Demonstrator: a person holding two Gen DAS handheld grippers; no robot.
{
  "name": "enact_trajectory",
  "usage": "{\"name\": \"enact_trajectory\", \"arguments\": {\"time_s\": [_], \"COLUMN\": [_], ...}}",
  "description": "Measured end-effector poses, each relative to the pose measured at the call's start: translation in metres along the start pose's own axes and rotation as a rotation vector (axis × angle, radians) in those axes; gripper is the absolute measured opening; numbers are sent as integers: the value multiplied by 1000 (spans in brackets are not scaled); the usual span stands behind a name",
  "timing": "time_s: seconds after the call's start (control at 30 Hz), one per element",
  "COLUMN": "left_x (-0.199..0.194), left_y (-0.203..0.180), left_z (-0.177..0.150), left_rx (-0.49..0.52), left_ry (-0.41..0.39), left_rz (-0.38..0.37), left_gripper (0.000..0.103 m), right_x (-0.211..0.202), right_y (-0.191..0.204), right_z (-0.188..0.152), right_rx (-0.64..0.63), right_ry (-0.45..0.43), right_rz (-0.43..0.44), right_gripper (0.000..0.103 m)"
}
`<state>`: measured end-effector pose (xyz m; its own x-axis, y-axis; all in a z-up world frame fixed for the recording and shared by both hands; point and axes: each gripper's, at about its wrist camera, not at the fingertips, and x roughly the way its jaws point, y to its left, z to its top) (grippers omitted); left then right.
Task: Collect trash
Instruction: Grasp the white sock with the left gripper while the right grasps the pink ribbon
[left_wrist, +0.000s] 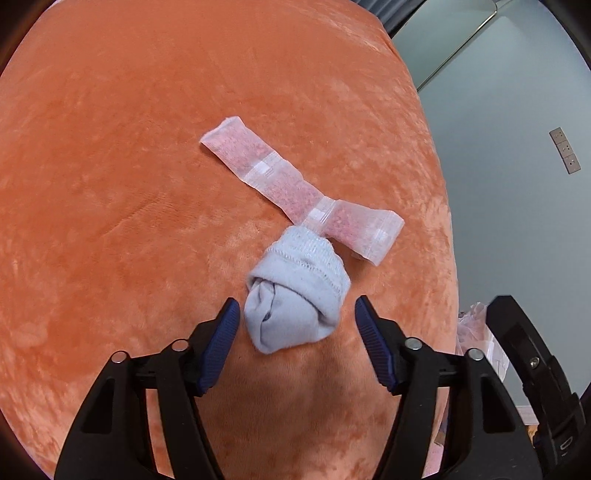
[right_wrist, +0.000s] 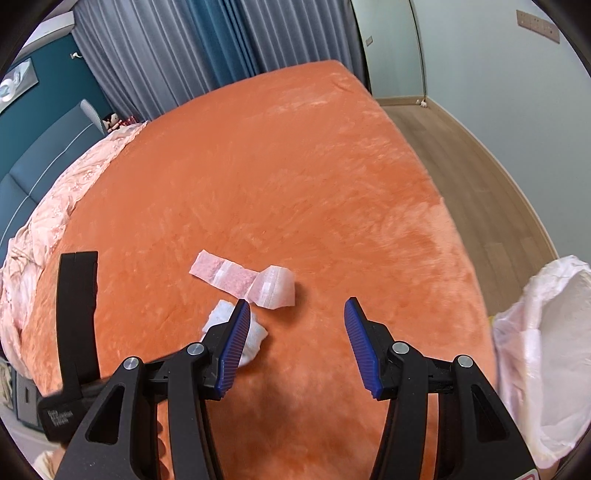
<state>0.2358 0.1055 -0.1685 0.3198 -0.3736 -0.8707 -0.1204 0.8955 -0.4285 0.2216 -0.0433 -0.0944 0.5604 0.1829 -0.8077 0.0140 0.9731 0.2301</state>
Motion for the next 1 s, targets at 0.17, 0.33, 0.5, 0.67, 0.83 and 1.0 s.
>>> {"name": "enact_trajectory", "arguments": {"time_s": [0.17, 0.33, 0.5, 0.67, 0.83, 1.0], "left_x": [12, 3, -13, -26, -44, -65], "left_y": [10, 23, 35, 43, 34, 7], "left_z": [4, 7, 13, 17, 19, 14], "left_rx": [-10, -25, -25, -24, -6, 37], "left_ry": [26, 9, -38, -63, -98, -133], "left_rz": [-28, -48, -13, 23, 31, 2], "left_gripper": [31, 26, 25, 25, 25, 25], "right_x": [32, 65, 95, 101, 67, 8], "right_y": [7, 14, 23, 31, 33, 21], "right_z": [6, 10, 8, 2, 9, 25], "right_rx": [14, 22, 32, 23, 6, 34], "right_ry": [38, 81, 128, 142, 71, -38], "right_rz": [18, 43, 59, 73, 86, 106], "right_gripper": [52, 52, 29, 6, 4, 4]}}
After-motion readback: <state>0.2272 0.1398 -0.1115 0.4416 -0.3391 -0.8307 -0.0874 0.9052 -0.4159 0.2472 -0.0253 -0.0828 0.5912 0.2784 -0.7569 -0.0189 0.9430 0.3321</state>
